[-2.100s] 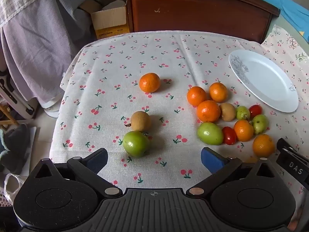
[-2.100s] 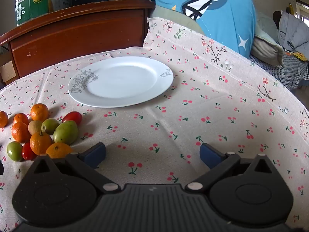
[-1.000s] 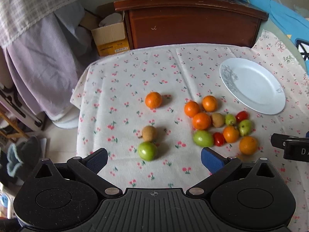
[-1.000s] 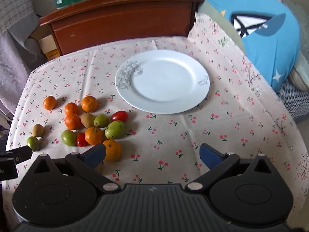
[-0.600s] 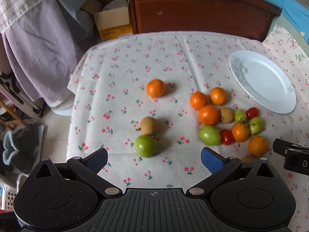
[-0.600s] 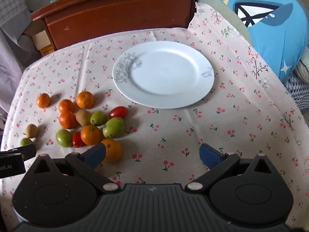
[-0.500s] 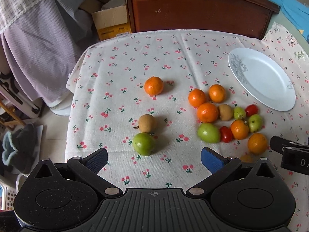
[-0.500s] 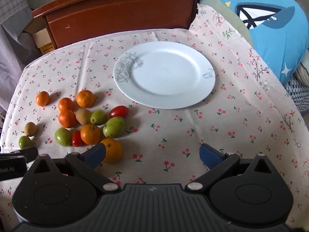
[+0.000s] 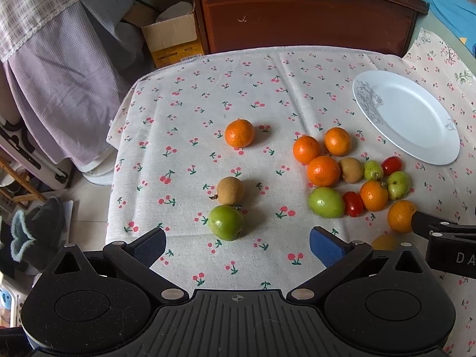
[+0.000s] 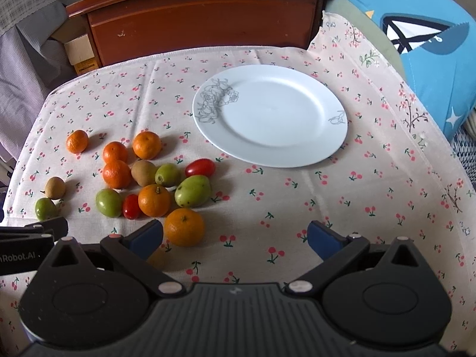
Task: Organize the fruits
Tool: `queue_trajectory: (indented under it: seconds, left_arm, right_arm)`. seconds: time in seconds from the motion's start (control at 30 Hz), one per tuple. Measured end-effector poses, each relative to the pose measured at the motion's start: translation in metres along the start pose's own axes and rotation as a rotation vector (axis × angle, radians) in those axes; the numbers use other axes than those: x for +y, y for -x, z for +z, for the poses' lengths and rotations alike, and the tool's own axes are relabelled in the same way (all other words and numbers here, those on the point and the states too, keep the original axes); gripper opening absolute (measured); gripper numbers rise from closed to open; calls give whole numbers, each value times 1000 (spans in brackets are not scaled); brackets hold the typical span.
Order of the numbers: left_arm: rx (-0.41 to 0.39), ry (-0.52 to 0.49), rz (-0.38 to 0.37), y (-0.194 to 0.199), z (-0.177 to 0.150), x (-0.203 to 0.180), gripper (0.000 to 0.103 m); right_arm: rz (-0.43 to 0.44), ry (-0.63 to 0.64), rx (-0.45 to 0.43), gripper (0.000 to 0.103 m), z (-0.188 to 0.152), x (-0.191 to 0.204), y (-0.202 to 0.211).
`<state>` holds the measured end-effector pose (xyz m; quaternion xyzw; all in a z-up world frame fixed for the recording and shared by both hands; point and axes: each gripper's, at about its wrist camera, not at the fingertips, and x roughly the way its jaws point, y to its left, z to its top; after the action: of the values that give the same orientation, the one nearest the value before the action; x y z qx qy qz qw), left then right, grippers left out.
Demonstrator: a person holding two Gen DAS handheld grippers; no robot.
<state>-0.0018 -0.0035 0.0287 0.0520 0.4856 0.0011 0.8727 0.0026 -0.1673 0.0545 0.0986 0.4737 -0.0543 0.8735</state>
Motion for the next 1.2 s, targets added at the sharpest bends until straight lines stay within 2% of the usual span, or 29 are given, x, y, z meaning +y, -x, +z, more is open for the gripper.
queue_trajectory:
  seconds: [0.53,1.2]
  left_arm:
    - [-27,-60,15,3,-4,-7,103]
    - [-11,-56,13,5,-7,-4,102]
  right_arm:
    - [5,33,8,102,-3,9,-1]
    - [9,47,6,102,-4,12,0]
